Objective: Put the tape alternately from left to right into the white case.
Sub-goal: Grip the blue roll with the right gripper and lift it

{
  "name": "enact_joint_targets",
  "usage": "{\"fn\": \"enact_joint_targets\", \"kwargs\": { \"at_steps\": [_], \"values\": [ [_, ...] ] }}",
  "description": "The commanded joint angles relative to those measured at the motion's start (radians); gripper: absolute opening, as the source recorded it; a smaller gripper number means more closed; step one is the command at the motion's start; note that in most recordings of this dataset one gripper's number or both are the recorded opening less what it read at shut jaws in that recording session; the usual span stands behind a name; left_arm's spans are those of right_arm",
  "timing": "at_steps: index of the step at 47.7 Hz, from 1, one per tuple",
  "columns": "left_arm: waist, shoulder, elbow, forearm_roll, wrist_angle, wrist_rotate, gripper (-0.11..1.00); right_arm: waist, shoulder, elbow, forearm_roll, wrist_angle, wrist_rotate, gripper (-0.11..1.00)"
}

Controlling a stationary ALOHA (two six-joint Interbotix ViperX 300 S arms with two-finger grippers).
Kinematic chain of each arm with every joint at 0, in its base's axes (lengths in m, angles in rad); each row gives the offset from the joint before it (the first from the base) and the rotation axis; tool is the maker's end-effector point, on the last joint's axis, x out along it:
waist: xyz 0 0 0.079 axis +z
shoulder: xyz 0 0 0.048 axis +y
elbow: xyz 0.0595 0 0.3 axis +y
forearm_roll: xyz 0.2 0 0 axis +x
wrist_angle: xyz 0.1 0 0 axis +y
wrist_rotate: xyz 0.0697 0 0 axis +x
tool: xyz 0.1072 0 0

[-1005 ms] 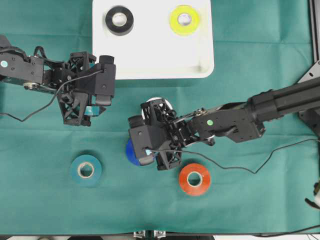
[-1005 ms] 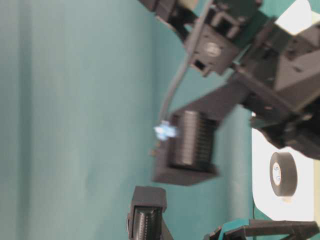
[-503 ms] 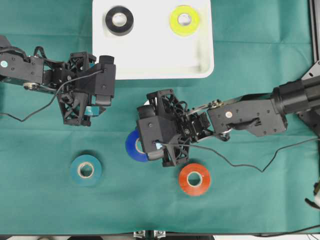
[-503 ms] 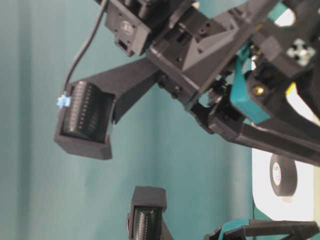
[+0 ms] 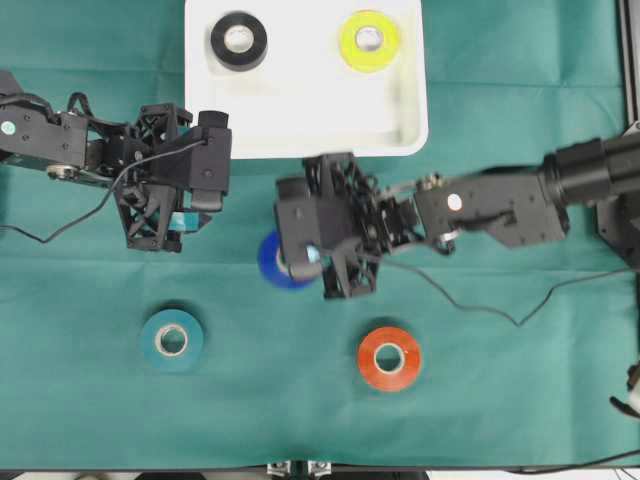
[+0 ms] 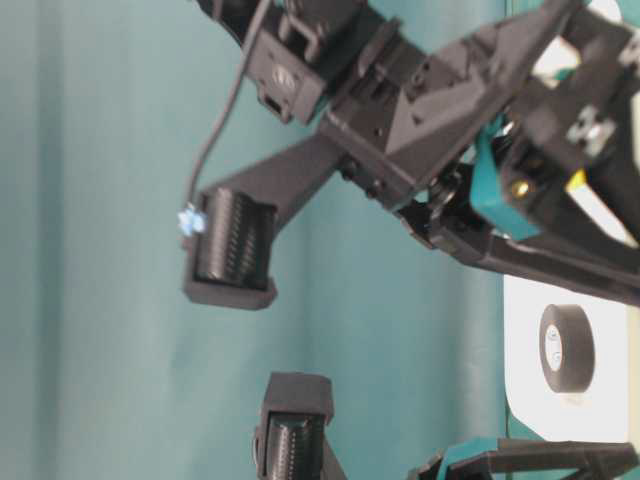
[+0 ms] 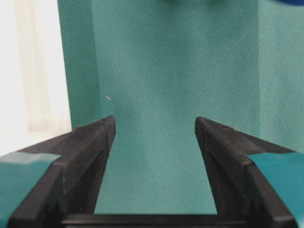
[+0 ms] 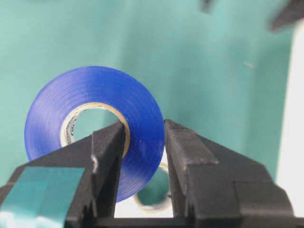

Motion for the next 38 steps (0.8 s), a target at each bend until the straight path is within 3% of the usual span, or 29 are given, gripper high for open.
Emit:
{"fn": "enact_joint_targets", "kwargs": {
  "at_steps": [1, 13, 38],
  "values": [
    [-0.003, -0.025, -0.012, -0.003, -0.005, -0.002, 0.97, -0.028, -0.038, -0.009, -0.018, 0.008, -0.002, 0.29],
    [-0.003, -0.025, -0.012, -0.003, -0.005, -0.002, 0.97, -0.112, -0.066, -0.002, -0.103, 0.080, 0.006, 0.29],
    [-0.003, -0.025, -0.015, -0.003, -0.006, -0.002, 0.97, -0.270, -0.201, 0.140, -0.114, 0.084, 0.006, 0.29]
  ]
}}
